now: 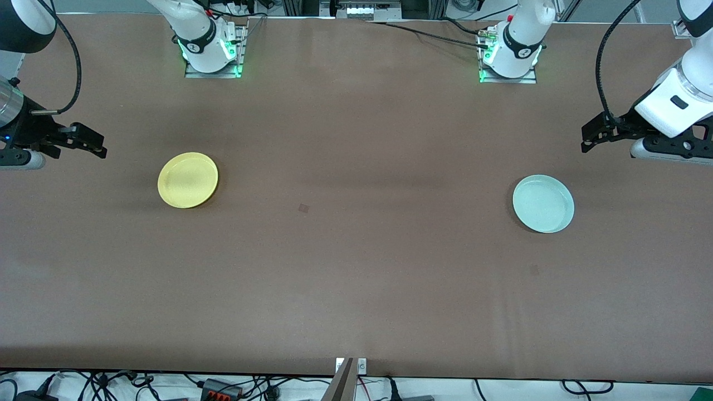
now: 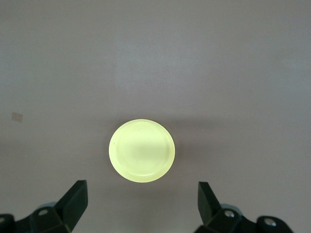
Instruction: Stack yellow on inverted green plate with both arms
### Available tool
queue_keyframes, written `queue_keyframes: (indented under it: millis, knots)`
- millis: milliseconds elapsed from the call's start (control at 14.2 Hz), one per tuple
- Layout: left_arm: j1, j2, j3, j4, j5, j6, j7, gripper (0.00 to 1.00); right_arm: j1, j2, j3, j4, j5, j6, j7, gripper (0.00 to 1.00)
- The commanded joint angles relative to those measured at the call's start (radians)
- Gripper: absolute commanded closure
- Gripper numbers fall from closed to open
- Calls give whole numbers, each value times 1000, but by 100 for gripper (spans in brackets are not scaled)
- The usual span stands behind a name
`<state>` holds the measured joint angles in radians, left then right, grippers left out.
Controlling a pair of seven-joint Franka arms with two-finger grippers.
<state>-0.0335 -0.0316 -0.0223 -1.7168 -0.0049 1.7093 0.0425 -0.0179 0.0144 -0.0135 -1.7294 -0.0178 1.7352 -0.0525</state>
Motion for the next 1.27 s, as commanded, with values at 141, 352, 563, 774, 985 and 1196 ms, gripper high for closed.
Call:
queue_keyframes:
  millis: [141,352,563,774,985,1196]
  knots:
    - [0,6,1,26,-10,-23,14,0,-13,-7,4,-2,12,3,-12,0]
    - [0,6,1,26,-9,-23,14,0,-11,-5,4,-2,12,4,-12,0]
    - [0,6,-1,26,-9,-23,14,0,-11,-5,4,-2,13,0,-12,0]
    - [0,6,-1,26,-9,-23,16,0,-10,-5,4,-4,13,-2,-12,0]
    - [0,6,-1,26,-9,-23,16,0,-11,2,4,-4,13,-2,-10,0]
    - [0,6,-1,26,-7,-23,16,0,-2,1,9,-4,13,-6,-9,0]
